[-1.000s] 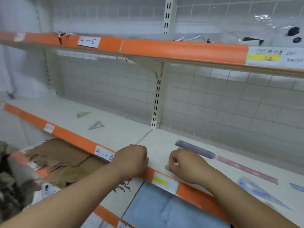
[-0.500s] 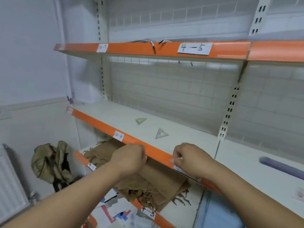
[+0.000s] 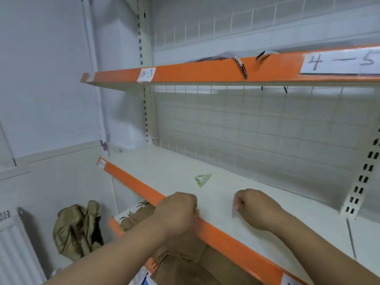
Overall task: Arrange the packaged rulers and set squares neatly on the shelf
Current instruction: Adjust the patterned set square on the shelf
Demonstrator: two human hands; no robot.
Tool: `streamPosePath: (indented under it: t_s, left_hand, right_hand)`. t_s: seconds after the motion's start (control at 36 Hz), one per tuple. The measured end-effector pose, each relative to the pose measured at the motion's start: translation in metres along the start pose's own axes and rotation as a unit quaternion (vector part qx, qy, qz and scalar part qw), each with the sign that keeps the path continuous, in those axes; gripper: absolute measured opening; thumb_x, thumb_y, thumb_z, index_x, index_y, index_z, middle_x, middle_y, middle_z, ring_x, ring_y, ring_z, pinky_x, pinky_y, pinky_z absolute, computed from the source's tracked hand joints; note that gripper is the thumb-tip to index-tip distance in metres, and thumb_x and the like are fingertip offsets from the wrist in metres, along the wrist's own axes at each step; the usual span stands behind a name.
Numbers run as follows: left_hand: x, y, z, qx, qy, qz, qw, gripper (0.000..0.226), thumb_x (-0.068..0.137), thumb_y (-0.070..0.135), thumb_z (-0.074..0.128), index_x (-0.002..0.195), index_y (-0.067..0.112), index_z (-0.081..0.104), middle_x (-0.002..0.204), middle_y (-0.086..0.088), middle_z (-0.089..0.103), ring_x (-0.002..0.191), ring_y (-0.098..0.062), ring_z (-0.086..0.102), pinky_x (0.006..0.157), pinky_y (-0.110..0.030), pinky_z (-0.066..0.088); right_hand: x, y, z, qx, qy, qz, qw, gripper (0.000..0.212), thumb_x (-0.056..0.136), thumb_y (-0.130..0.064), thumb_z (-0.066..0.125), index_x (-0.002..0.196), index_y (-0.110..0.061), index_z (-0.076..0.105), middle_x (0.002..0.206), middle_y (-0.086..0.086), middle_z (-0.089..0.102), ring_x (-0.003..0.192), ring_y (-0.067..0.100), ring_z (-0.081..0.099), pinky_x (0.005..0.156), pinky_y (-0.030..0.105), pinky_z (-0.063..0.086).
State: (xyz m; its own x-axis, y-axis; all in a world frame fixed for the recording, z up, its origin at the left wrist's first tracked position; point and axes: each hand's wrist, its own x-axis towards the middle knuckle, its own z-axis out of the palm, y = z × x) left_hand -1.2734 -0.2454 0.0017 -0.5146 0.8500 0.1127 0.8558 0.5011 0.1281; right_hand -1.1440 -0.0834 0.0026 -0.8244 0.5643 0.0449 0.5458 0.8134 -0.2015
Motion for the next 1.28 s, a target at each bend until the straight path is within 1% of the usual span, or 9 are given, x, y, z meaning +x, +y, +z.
streamPosePath:
  t_s: [0.22, 0.39, 0.5, 0.56, 0.67, 0.92, 1.06, 1.19, 1.28]
  left_hand:
    - [0.063, -0.011, 0.008, -0.011, -0.005, -0.001, 1.000, 0.027, 0.098, 0.032, 0.042, 0.113, 0.019, 0.060, 0.113, 0.002, 0.062, 0.107, -0.018, 0.055, 0.079, -0.028, 0.043]
    - [0.093, -0.014, 0.017, -0.010, -0.022, 0.016, 1.000, 0.028, 0.099, 0.034, 0.041, 0.114, 0.019, 0.060, 0.116, 0.002, 0.061, 0.108, -0.018, 0.056, 0.086, -0.030, 0.047]
    - [0.111, -0.013, 0.021, -0.005, -0.034, 0.045, 0.998, 0.030, 0.099, 0.034, 0.041, 0.114, 0.017, 0.060, 0.116, -0.001, 0.061, 0.110, -0.020, 0.055, 0.087, -0.031, 0.045]
    - [0.119, -0.013, 0.023, -0.002, -0.040, 0.063, 0.997, 0.031, 0.099, 0.036, 0.041, 0.116, 0.017, 0.059, 0.118, -0.001, 0.061, 0.111, -0.020, 0.055, 0.088, -0.030, 0.044]
    - [0.135, -0.014, 0.025, 0.005, -0.050, 0.103, 0.993, 0.032, 0.100, 0.038, 0.040, 0.117, 0.018, 0.058, 0.119, 0.000, 0.061, 0.112, -0.020, 0.055, 0.088, -0.029, 0.044]
    - [0.161, -0.014, 0.031, -0.001, -0.067, 0.167, 0.984, 0.033, 0.100, 0.039, 0.039, 0.118, 0.019, 0.058, 0.114, 0.000, 0.064, 0.112, -0.020, 0.056, 0.088, -0.029, 0.044]
    - [0.174, -0.013, 0.038, -0.004, -0.075, 0.187, 0.979, 0.032, 0.099, 0.041, 0.041, 0.118, 0.021, 0.058, 0.118, 0.002, 0.062, 0.114, -0.019, 0.055, 0.089, -0.028, 0.043]
    - [0.179, -0.009, 0.045, -0.008, -0.096, 0.210, 0.973, 0.032, 0.099, 0.039, 0.043, 0.120, 0.019, 0.057, 0.121, 0.000, 0.061, 0.112, -0.020, 0.057, 0.090, -0.030, 0.046]
    - [0.182, -0.008, 0.048, -0.011, -0.111, 0.232, 0.966, 0.038, 0.099, 0.038, 0.045, 0.133, 0.023, 0.050, 0.130, 0.000, 0.052, 0.120, -0.020, 0.051, 0.095, -0.032, 0.044]
  right_hand:
    - [0.052, 0.013, 0.006, -0.022, -0.033, 0.048, 0.998, 0.021, 0.090, -0.017, 0.046, 0.099, -0.012, 0.064, 0.106, 0.000, 0.065, 0.101, 0.020, 0.059, 0.084, 0.032, 0.049]
    - [0.072, 0.013, 0.017, -0.023, -0.111, 0.115, 0.987, 0.020, 0.066, -0.025, 0.078, 0.077, -0.012, 0.067, 0.066, -0.009, 0.057, 0.070, 0.013, 0.057, 0.064, 0.022, 0.046]
    - [0.072, 0.014, 0.025, -0.043, -0.094, 0.151, 0.983, 0.034, 0.081, -0.040, 0.062, 0.057, -0.019, 0.049, 0.087, -0.006, 0.068, 0.091, 0.016, 0.065, 0.063, 0.022, 0.041]
    - [0.073, 0.013, 0.028, -0.047, -0.094, 0.160, 0.981, 0.035, 0.082, -0.043, 0.059, 0.056, -0.019, 0.053, 0.079, -0.006, 0.063, 0.090, 0.015, 0.064, 0.064, 0.023, 0.041]
    - [0.082, 0.013, 0.036, -0.035, -0.093, 0.157, 0.983, 0.014, 0.078, -0.026, 0.063, 0.084, -0.015, 0.070, 0.094, 0.003, 0.046, 0.094, 0.025, 0.062, 0.070, 0.025, 0.042]
    - [0.086, 0.016, 0.038, 0.010, -0.075, 0.233, 0.969, 0.050, 0.080, -0.046, 0.063, 0.118, -0.015, 0.053, 0.120, 0.005, 0.046, 0.110, 0.023, 0.054, 0.084, 0.030, 0.044]
    - [0.092, 0.011, 0.036, 0.020, -0.095, 0.268, 0.959, 0.049, 0.075, -0.046, 0.071, 0.106, -0.012, 0.056, 0.108, 0.007, 0.047, 0.091, 0.020, 0.050, 0.069, 0.025, 0.040]
    - [0.093, 0.012, 0.029, 0.063, -0.129, 0.275, 0.951, 0.068, 0.076, -0.037, 0.073, 0.130, -0.012, 0.040, 0.126, 0.009, 0.041, 0.112, 0.024, 0.049, 0.085, 0.027, 0.043]
    - [0.093, 0.015, 0.030, 0.119, -0.073, 0.242, 0.960, 0.033, 0.083, -0.013, 0.060, 0.114, -0.018, 0.049, 0.098, -0.005, 0.048, 0.086, 0.013, 0.047, 0.061, 0.012, 0.036]
